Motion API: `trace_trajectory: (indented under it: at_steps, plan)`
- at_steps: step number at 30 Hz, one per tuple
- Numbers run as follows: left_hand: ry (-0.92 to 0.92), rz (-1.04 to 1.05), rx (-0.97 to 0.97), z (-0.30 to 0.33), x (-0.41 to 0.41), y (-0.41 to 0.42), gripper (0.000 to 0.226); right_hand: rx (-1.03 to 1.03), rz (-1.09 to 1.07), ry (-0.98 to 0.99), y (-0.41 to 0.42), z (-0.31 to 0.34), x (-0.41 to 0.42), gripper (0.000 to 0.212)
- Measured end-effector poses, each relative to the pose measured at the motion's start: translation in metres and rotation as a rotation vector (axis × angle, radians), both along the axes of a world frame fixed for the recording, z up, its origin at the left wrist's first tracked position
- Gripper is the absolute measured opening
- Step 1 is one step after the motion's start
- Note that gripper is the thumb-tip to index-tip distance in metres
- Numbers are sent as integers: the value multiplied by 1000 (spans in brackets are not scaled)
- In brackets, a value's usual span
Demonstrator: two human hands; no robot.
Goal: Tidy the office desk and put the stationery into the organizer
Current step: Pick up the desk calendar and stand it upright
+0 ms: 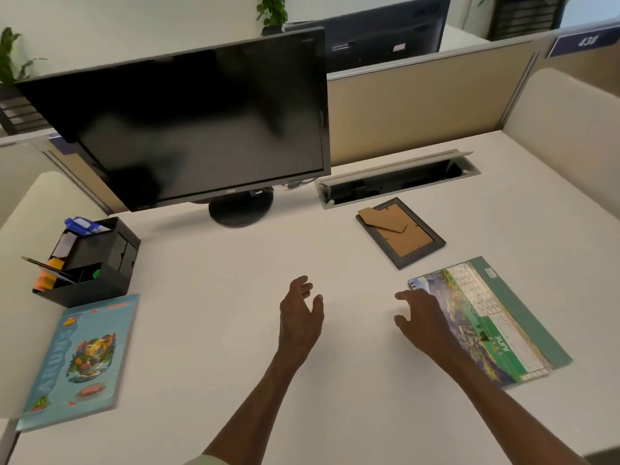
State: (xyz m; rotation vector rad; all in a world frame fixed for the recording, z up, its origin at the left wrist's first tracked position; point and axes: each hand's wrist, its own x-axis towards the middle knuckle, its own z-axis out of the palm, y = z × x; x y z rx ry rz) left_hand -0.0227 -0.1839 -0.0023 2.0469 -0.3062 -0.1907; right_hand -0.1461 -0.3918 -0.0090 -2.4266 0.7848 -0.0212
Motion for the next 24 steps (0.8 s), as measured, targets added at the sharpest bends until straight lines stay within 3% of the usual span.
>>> trace_trajectory:
  at_steps: [8,14,20,24]
  plan:
    - [-17,-304,63,-3,-25,-82,42,-242,-76,214,-31,-7,-81,69]
    - [27,-457,194,-5,-37,-135,41,-65,-114,381,-45,-37,-133,115]
    - [68,-559,353,-16,-42,-170,49,-89,-85,304,-49,-43,-141,103]
    - [100,-505,336,-16,-44,-182,31,-142,-105,240,-46,-41,-144,93]
